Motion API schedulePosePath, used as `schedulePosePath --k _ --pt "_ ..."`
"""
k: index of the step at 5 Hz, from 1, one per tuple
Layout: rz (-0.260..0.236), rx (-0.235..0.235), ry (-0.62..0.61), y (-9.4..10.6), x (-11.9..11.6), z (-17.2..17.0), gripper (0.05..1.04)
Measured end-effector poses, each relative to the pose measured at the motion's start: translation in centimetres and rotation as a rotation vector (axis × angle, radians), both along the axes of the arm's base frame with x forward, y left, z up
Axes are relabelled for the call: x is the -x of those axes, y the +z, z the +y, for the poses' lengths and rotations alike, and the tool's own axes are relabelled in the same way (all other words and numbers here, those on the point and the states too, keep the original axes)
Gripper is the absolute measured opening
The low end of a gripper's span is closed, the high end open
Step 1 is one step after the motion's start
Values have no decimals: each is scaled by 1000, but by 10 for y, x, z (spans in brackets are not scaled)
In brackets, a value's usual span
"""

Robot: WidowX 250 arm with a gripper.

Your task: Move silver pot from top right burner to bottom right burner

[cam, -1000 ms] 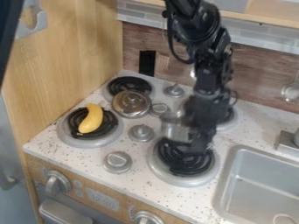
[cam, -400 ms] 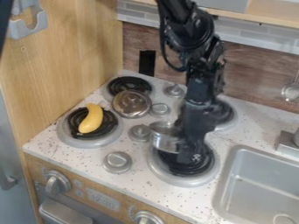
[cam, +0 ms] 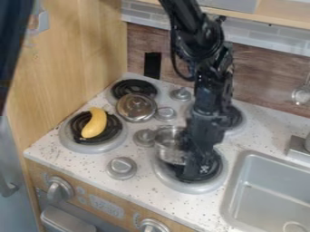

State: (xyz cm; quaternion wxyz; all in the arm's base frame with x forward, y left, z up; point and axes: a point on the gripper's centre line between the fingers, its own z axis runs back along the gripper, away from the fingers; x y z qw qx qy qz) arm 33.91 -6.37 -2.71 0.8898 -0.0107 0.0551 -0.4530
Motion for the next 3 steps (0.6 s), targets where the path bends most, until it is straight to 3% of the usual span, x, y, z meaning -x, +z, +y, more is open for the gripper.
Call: schedulePosePath --k 1,2,3 --pt "46 3 29 -6 2 -1 938" --pt "48 12 53 -6 4 -2 1016" --pt "-61 36 122 27 8 -2 1004"
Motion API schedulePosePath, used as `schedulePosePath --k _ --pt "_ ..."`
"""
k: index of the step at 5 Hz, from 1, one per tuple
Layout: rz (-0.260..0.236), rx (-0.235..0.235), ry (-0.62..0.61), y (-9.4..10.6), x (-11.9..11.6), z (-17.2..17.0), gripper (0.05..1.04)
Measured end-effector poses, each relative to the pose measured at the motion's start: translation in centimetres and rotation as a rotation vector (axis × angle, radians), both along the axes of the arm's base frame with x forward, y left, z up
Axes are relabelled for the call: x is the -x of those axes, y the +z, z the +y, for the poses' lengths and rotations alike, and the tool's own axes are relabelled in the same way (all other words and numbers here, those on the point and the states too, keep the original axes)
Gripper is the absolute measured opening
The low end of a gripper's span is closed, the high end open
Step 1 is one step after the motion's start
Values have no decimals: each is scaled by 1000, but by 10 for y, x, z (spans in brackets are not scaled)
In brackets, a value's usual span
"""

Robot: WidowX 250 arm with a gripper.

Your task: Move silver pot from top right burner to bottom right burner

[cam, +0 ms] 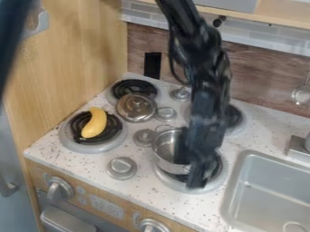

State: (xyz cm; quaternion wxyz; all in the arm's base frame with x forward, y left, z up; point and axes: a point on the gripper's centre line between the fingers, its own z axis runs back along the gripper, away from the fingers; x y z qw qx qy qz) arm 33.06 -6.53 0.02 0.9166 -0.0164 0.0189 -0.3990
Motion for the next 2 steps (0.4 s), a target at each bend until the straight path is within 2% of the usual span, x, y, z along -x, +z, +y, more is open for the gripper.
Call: schedulePosePath --k 1,2 --pt "-104 54 163 33 9 19 998" --pt "-160 92 314 46 15 31 998"
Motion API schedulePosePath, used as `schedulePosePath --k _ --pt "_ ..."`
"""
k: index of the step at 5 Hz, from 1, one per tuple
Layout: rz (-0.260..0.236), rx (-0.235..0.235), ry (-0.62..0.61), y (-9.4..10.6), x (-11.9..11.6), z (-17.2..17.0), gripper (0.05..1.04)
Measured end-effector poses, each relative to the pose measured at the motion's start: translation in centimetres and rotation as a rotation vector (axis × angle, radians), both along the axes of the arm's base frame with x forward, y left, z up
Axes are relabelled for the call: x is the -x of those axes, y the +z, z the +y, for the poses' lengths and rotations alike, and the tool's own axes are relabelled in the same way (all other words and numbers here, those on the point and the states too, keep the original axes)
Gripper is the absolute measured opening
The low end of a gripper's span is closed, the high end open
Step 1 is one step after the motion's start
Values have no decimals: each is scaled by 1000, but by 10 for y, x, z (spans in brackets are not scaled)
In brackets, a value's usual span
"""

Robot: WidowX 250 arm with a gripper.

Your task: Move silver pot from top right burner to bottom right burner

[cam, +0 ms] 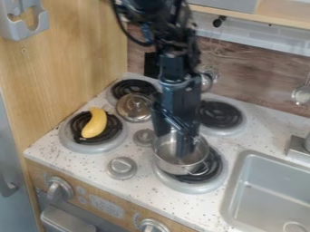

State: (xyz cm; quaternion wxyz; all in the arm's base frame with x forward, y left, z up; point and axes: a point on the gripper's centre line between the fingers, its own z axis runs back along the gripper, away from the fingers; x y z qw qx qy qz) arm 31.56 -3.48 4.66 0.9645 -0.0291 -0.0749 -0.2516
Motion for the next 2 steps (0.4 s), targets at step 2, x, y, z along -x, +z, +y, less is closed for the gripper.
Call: schedulePosePath --k 2 --pt "-22 -4 188 -2 -2 9 999"
